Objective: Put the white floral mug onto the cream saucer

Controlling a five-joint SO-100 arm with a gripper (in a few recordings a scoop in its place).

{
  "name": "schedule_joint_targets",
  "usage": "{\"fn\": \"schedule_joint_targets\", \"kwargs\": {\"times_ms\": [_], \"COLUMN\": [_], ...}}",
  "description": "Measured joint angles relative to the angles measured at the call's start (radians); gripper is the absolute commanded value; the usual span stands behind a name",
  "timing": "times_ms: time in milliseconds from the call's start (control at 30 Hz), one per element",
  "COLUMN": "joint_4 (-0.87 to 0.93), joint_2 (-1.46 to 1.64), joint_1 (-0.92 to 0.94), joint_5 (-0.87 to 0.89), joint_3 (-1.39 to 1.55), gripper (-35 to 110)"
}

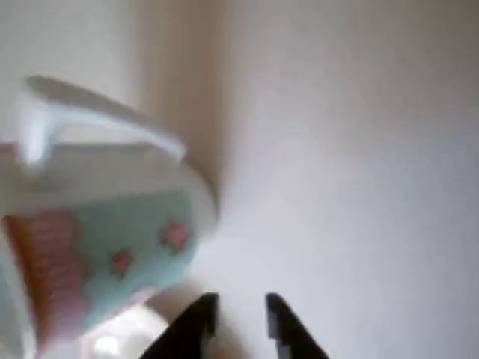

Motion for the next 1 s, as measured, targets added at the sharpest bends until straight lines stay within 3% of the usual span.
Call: {"fn": "schedule_joint_targets", "kwargs": {"times_ms": [200,433,1000], "joint_4": [0.046,0.054,-0.232], "joint_2": [-0.158,-0.773,-1.22], "joint_1": [-0.037,-0.057,-0.054], "joint_5": [0.011,0.031,0.038], "joint_3": [-0.284,-0.729,-0.565], "gripper": [15,15,15]}}
